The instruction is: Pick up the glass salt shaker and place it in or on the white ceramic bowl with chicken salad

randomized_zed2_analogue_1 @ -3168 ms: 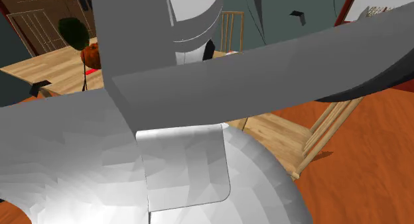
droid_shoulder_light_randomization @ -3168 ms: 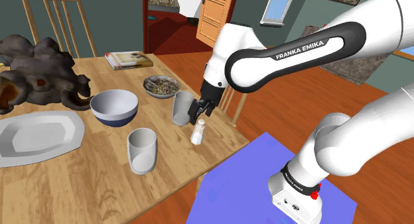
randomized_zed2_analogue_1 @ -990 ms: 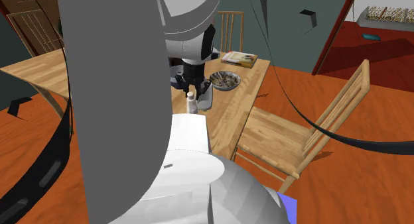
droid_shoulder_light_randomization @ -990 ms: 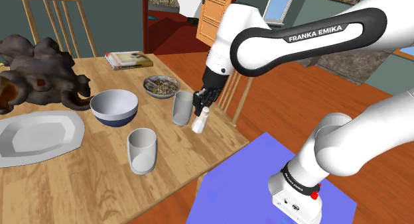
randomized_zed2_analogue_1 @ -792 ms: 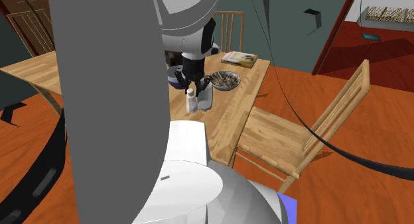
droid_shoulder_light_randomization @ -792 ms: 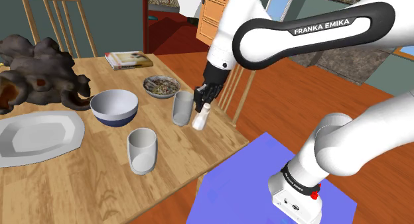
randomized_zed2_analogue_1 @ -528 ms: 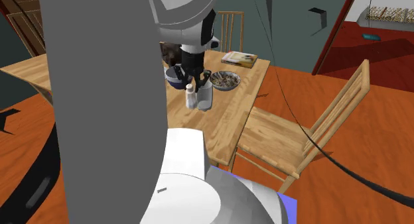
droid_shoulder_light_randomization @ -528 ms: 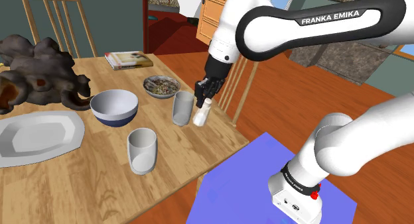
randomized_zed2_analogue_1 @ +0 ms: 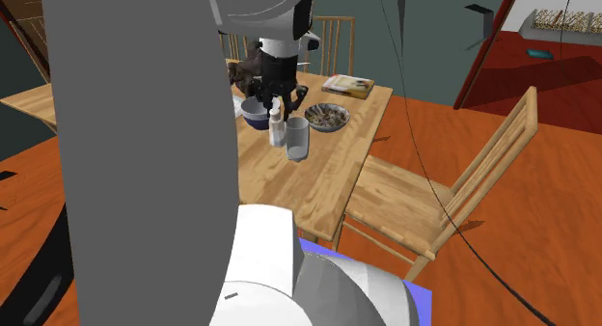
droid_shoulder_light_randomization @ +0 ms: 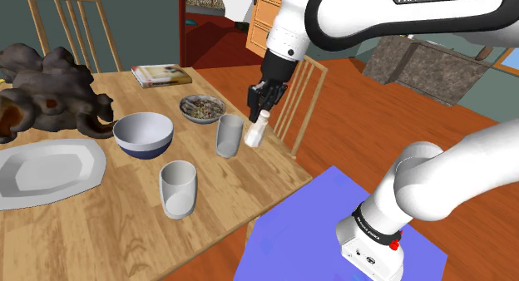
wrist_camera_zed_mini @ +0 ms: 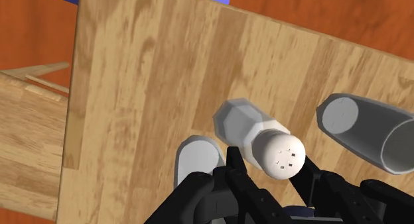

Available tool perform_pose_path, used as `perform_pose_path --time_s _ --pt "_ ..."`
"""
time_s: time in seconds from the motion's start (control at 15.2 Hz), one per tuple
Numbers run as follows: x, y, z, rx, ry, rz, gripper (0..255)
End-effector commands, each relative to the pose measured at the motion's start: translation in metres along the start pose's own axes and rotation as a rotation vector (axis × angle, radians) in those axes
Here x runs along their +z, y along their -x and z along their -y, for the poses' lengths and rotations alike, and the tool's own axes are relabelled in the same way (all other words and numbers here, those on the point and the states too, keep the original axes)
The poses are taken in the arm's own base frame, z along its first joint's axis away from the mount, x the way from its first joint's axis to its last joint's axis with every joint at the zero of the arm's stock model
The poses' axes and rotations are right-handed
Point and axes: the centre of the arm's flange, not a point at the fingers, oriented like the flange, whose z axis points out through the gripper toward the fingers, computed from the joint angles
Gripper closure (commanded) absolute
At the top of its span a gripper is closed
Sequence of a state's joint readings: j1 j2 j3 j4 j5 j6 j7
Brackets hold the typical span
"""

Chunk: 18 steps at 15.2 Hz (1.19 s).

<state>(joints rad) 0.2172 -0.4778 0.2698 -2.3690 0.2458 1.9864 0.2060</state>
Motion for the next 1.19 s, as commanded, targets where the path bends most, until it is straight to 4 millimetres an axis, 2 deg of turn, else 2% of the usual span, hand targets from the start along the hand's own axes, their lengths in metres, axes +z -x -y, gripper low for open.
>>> perform_pose_path --time_s 0.0,1.12 --pt "-0.008 0.0 0.002 0.0 0.0 0.0 255" --pt "-0.026 -0.217 -0.052 0.0 0.0 0.0 255"
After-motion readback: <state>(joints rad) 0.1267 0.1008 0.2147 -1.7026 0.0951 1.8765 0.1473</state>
